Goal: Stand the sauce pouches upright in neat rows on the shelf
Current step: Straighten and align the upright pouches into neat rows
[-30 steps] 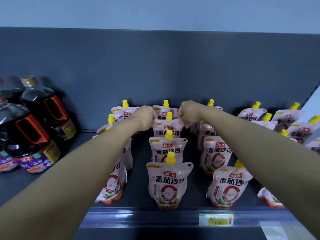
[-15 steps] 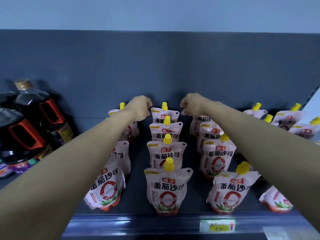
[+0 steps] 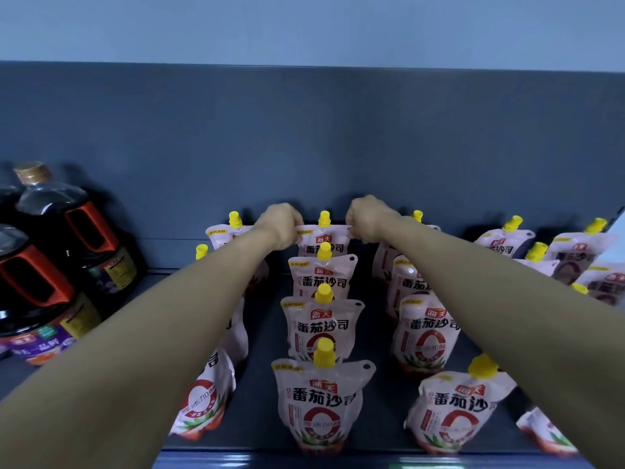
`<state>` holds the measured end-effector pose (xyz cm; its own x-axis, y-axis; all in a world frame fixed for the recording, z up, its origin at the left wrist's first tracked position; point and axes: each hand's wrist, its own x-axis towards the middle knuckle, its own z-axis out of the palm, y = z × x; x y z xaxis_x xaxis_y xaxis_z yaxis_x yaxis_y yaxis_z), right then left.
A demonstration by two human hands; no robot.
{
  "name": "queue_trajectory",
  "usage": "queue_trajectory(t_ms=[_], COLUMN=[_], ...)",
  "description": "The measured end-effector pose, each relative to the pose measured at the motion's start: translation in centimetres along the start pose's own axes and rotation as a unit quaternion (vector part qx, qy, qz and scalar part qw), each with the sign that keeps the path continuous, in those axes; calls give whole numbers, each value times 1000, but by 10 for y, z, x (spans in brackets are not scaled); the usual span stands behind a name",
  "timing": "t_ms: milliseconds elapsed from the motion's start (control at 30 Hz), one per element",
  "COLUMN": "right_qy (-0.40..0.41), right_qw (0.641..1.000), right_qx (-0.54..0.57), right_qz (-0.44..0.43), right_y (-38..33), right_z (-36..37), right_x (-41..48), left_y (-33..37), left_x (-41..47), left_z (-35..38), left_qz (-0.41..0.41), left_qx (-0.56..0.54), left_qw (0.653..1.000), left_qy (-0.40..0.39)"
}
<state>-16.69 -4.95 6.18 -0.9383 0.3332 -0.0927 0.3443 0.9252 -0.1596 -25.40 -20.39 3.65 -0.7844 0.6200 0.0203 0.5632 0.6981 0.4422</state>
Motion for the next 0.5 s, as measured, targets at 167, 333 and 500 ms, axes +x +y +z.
queue_trajectory(t_ms=[167, 333, 500], right_qy=[-9, 20, 16], right_qw=[1000, 1000, 1000], right_qx=[19, -20, -18], right_qz=[1, -6, 8], right_y=[5, 5, 7], right_z=[1, 3, 4], right_x=[6, 9, 10], left_y=[2, 7, 7], left_x=[-1, 0, 3], left_z=[7, 9, 13], left_qz=[-37, -40, -43], left_qx=[15, 28, 7], left_qw=[999, 998, 998], left_qy=[8, 26, 45])
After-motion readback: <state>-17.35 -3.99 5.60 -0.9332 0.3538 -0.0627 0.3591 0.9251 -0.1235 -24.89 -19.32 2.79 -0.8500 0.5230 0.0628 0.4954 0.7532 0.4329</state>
